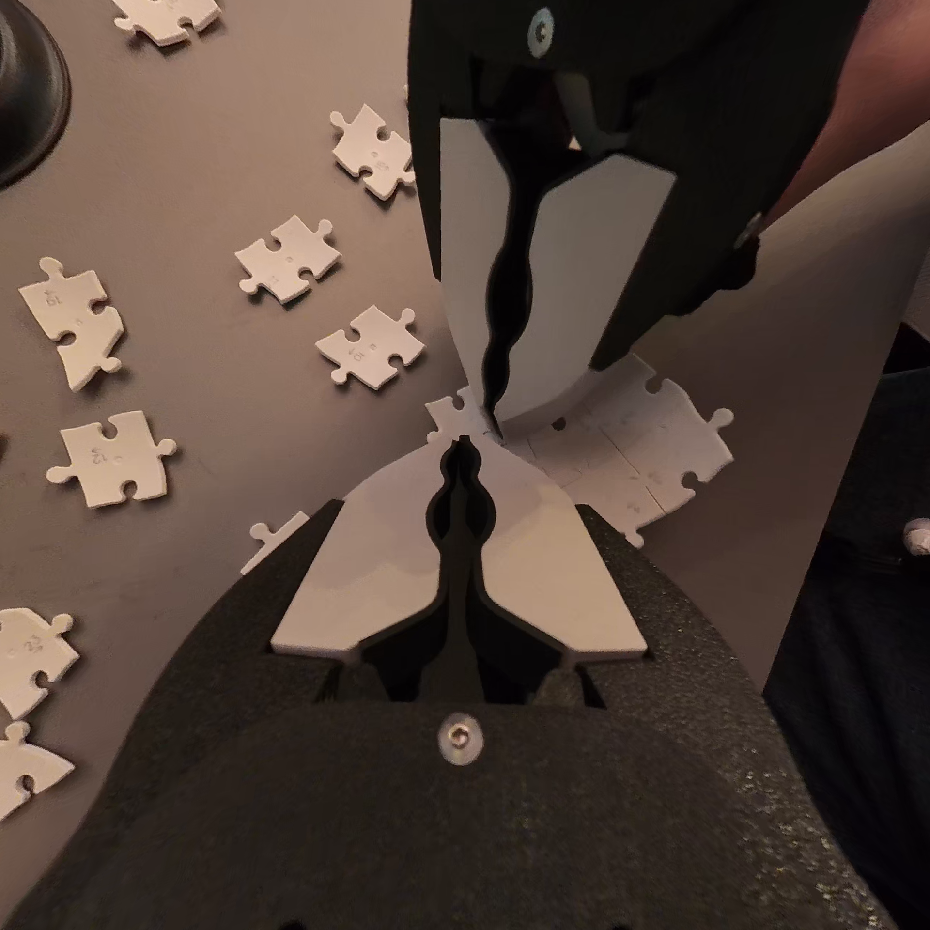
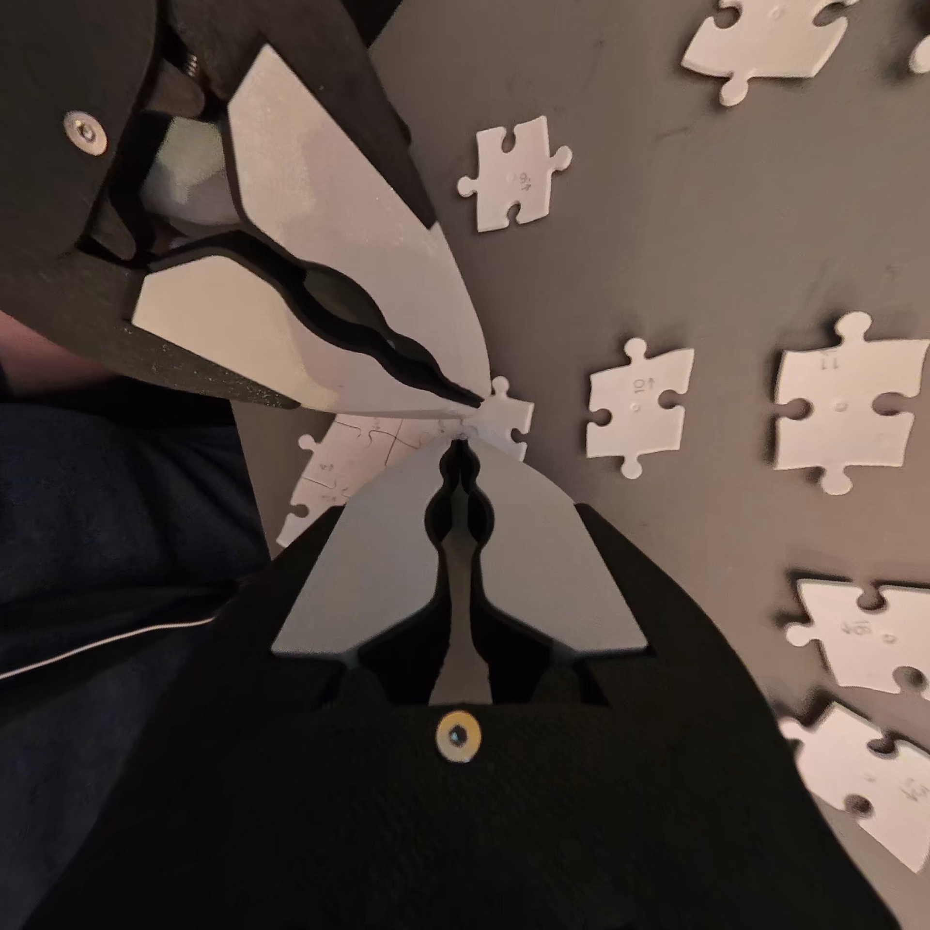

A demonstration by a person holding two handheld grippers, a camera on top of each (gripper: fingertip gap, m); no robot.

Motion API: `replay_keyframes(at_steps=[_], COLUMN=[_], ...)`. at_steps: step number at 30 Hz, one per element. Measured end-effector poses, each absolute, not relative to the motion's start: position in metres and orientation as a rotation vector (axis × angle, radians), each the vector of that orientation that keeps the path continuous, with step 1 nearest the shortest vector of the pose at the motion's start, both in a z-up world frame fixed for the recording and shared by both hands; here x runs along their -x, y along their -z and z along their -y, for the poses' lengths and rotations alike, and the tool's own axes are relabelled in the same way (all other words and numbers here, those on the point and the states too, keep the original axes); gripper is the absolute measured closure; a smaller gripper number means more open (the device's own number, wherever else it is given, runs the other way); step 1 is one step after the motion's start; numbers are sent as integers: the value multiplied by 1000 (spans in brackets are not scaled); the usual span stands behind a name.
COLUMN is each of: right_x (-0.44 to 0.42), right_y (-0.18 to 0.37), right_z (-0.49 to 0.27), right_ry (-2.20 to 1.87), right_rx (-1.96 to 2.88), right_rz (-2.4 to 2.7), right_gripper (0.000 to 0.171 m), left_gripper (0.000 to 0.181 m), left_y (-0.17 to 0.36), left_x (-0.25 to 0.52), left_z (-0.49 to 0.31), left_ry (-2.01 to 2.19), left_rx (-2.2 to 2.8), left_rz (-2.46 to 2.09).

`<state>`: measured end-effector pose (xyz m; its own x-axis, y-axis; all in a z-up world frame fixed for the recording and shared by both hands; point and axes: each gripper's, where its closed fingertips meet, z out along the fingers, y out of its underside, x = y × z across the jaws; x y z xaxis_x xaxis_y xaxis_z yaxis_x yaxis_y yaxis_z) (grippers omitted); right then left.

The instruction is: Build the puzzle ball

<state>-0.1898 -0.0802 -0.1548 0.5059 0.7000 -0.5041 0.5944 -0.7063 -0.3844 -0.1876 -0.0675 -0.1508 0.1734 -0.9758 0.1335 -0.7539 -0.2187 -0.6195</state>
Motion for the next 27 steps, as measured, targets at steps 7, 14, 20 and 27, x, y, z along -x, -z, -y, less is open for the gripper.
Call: replay_keyframes(at_steps=[7, 14, 20, 27], right_x=[194, 197, 197, 196], right_y=[154, 154, 154, 156], right_z=[76, 74, 75, 76], right_ry=[-1079, -1111, -1105, -888], right_rx=[2550, 2534, 2612, 2735], right_rz=[1017, 996, 975, 1085], right_gripper=[170, 170, 170, 170], left_gripper=[181, 181, 181, 181], left_y=[155, 154, 141, 126], left_x=[187, 191, 204, 221], left_z=[68, 64, 52, 43], left_ry=[655, 726, 752, 774], left_rx=[2039, 2075, 2082, 2073], left_rz=[-1684, -1614, -1502, -1379])
